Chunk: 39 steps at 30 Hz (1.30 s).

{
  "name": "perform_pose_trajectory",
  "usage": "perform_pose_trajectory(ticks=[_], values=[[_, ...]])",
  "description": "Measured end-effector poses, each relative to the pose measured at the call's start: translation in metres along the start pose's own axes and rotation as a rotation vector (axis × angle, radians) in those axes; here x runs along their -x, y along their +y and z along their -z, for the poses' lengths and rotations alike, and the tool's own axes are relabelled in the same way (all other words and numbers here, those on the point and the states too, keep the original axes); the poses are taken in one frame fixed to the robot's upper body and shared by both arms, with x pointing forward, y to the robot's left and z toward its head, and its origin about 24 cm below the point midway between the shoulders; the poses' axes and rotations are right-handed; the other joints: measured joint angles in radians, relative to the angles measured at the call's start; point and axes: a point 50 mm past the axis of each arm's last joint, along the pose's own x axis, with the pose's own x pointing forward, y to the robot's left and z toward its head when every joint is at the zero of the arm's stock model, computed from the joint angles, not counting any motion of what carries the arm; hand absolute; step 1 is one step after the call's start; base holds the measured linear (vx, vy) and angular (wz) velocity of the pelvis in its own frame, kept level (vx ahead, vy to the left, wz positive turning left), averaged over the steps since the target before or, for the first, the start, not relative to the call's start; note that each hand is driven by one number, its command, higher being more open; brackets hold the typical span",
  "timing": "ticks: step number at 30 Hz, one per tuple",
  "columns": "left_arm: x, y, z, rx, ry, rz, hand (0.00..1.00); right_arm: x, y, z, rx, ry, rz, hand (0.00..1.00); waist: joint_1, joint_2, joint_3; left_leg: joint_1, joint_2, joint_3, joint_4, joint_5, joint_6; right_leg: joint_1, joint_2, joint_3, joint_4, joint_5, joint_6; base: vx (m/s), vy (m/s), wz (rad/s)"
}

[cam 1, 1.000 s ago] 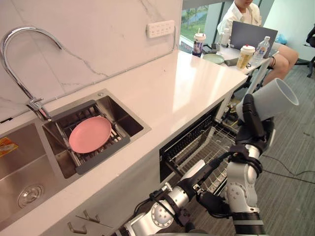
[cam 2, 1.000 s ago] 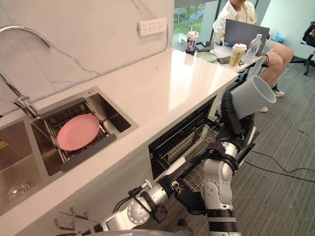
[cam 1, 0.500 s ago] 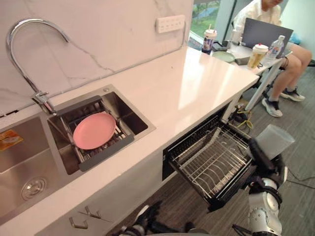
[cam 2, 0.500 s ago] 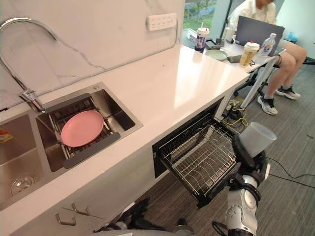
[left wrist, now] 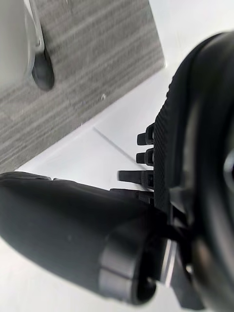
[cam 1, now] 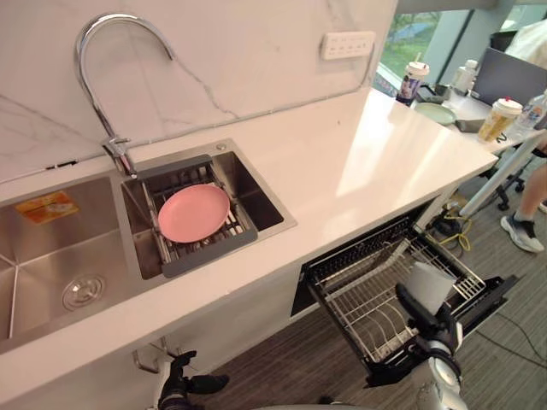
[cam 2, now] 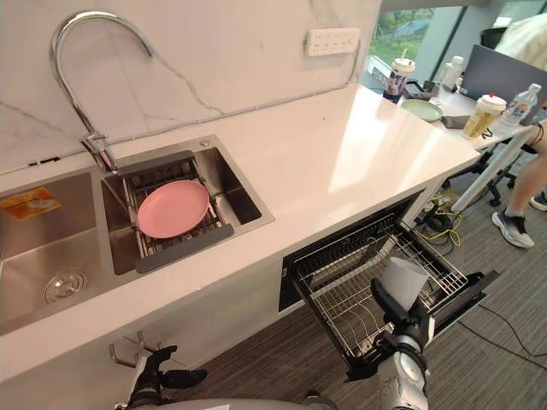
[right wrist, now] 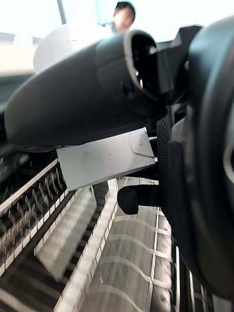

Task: Walk over to the sink, pick up the cup, carry it to the dishwasher, place the cup inside the dishwasher, then close the dishwasher door

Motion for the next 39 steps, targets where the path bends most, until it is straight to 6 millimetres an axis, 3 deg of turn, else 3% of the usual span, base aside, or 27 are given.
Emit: perform_pose_trajectory(ticks=[4,8,13,20,24,28,29,34,39], values=[[0.003,0.013,0.032,0.085,0.19,-0.087,1.0,-0.002,0.0,0.01,0.027,0.048,0.013,0.0,0.018,-0.01,0.033,-0.058,0.024,-0.047,0.014,0.011,-0.017,-0.019,0.014,-0.035,0.016,0.0,0.0,-0.01,-0.034,0.4],[0.002,0.021,0.036,0.146,0.238,-0.139,1.0,-0.011,0.013,0.004,0.051,0.044,-0.007,0.0,0.042,-0.023,0.1,-0.144,0.028,-0.072,0.071,0.026,-0.022,-0.052,0.009,-0.056,0.029,0.0,0.0,-0.07,-0.015,0.45],[-0.003,0.026,0.029,0.282,0.256,-0.174,1.0,-0.023,0.028,-0.014,0.097,0.015,-0.042,0.0,0.072,-0.008,0.165,-0.239,0.006,-0.131,0.089,0.062,-0.028,-0.091,-0.008,-0.094,0.04,-0.001,-0.002,-0.1,0.003,0.45],[-0.007,0.024,0.018,0.344,0.255,-0.171,1.0,-0.04,0.035,-0.043,0.208,0.002,-0.069,0.0,0.074,0.034,0.263,-0.307,0.024,-0.096,0.066,0.122,-0.029,-0.127,-0.02,-0.113,0.089,-0.057,-0.021,-0.12,-0.012,0.42],[-0.009,0.018,0.007,0.375,0.239,-0.147,1.0,-0.045,0.02,-0.051,0.241,0.026,-0.013,0.0,0.075,0.049,0.283,-0.313,0.04,-0.091,0.014,0.173,-0.033,-0.155,-0.024,-0.147,0.145,-0.101,-0.027,-0.04,-0.056,0.29],[-0.015,0.016,-0.012,0.387,0.189,-0.121,1.0,-0.045,0.017,-0.055,0.223,0.018,-0.01,0.0,0.074,0.048,0.289,-0.315,0.03,-0.08,-0.011,0.215,-0.038,-0.179,-0.045,-0.156,0.186,-0.123,-0.019,0.05,-0.016,0.11],[-0.015,0.016,-0.016,0.39,0.177,-0.114,1.0,-0.045,0.016,-0.056,0.218,0.014,-0.009,1.0,0.074,0.048,0.29,-0.315,0.028,-0.07,-0.012,0.218,-0.036,-0.18,-0.049,-0.156,0.189,-0.125,-0.018,0.0,0.0,0.0],[-0.02,0.015,-0.042,0.408,0.091,-0.069,1.0,-0.052,0.019,-0.081,0.174,-0.035,0.017,1.0,0.074,0.072,0.308,-0.315,0.018,-0.038,-0.021,0.218,-0.03,-0.212,-0.068,-0.132,0.223,-0.134,-0.014,-0.03,0.014,-0.09],[-0.021,0.014,-0.047,0.427,0.084,-0.042,1.0,-0.053,0.019,-0.1,0.175,-0.096,0.017,1.0,0.068,0.09,0.322,-0.311,0.034,0.037,-0.014,0.215,-0.024,-0.223,-0.077,-0.121,0.254,-0.152,-0.01,-0.02,-0.012,-0.03]])
